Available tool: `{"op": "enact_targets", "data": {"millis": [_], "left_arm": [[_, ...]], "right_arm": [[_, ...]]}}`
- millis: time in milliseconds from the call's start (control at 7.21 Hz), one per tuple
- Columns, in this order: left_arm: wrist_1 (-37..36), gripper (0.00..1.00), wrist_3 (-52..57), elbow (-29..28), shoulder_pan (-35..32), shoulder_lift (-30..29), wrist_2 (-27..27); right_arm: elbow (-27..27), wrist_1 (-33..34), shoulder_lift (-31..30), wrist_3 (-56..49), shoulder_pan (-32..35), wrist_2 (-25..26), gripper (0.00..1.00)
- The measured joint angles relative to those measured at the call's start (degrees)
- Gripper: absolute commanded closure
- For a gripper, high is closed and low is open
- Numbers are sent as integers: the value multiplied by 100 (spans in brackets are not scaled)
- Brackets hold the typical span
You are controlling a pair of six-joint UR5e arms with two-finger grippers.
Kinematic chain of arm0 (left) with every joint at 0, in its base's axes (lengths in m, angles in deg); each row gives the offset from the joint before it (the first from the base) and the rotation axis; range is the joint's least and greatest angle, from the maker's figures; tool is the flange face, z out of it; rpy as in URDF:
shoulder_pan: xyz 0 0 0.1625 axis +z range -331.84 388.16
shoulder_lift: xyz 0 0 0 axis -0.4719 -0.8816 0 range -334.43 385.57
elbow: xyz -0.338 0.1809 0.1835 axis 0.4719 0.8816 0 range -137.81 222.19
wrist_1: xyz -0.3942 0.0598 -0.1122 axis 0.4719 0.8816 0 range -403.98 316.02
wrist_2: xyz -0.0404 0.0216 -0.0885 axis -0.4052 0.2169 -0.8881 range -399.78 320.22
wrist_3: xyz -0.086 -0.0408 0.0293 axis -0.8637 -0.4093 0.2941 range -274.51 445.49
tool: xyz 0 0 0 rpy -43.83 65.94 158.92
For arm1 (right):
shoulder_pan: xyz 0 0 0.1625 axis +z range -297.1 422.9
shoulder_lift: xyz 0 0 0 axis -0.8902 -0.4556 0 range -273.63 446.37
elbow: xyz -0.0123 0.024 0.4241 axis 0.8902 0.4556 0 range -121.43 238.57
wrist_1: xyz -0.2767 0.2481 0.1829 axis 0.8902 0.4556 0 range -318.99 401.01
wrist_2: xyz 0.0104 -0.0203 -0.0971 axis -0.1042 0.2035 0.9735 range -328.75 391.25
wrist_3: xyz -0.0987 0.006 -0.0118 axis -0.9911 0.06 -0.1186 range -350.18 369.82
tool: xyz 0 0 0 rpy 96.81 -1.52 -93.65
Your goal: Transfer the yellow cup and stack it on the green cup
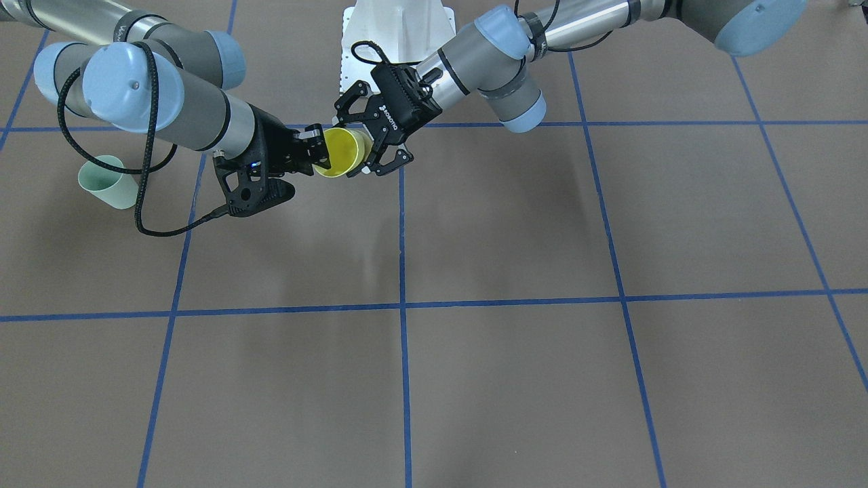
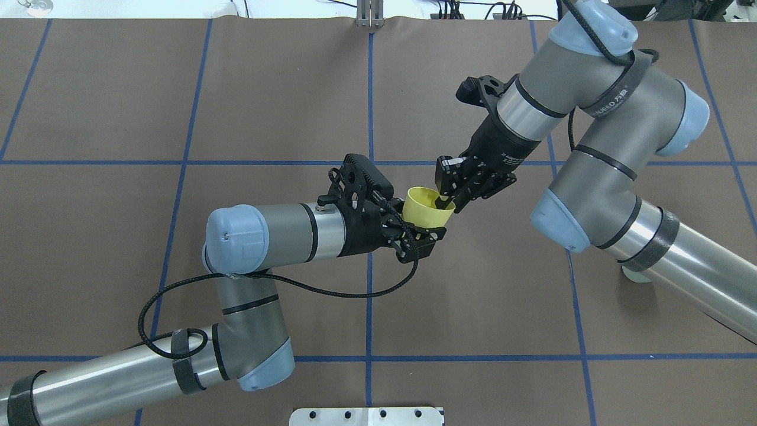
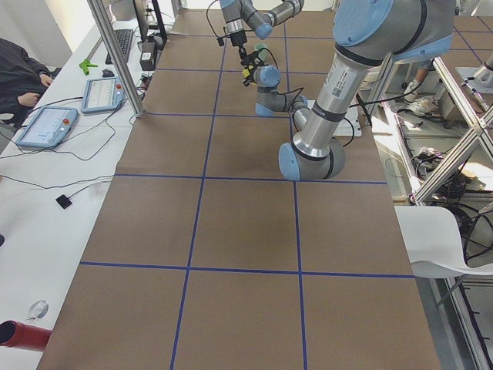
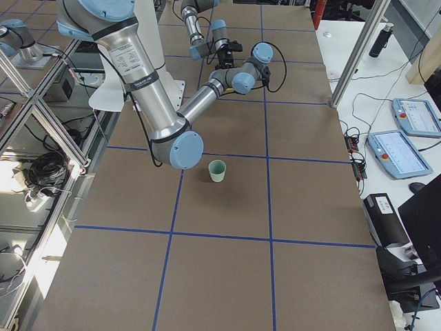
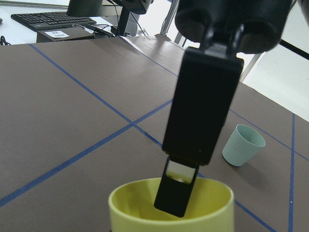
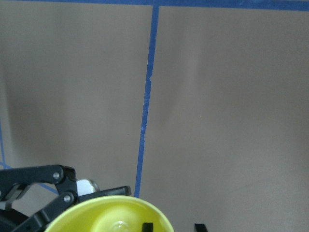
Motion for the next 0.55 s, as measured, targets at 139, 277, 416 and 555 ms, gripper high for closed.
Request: {"op": "enact_targets", "data": {"millis": [139,277,416,555], "left_arm": [[0,100,0,-3,5,-3,4],[0,100,0,-3,11,-5,4],[0,100,0,-3,15,-6,1],[0,100,0,-2,17,-6,-1]], "right_arm": [[-19,-2,-8,0,0,0,66],[-39,-3,-15,0,0,0,68],[-46,-3,-18,0,0,0,71],[-48,-3,-22,0,0,0,71]]}}
